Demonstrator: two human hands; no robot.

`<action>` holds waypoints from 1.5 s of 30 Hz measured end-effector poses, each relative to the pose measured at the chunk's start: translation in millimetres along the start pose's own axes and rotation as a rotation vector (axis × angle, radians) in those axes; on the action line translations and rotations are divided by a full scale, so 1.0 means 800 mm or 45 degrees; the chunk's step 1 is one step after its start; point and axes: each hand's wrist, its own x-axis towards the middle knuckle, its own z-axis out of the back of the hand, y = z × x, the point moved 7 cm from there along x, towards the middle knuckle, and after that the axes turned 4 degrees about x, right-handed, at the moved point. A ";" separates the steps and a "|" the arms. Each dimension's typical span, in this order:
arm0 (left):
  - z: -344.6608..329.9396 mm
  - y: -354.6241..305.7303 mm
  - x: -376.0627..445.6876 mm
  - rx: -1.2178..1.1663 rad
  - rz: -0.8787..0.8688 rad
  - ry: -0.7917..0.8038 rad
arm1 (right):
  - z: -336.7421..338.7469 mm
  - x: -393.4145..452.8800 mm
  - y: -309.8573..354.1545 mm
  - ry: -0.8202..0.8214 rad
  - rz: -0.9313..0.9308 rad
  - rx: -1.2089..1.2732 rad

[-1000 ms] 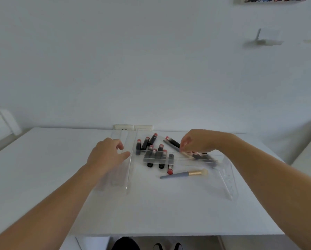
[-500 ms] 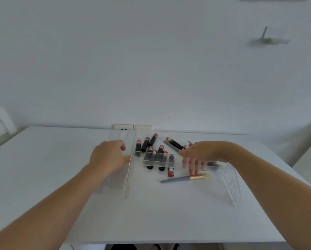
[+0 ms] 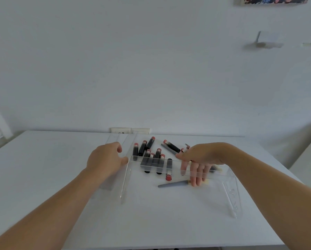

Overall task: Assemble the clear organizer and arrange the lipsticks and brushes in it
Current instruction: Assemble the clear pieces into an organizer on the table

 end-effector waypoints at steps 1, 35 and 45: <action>0.000 0.001 0.000 -0.008 0.003 -0.006 | -0.002 0.001 0.000 0.008 0.001 0.008; 0.079 -0.056 -0.033 -0.628 -0.482 -0.226 | 0.026 0.044 0.004 -0.306 0.038 0.630; 0.042 -0.140 -0.075 -0.453 -0.881 0.084 | 0.108 -0.097 -0.098 -1.087 0.315 0.640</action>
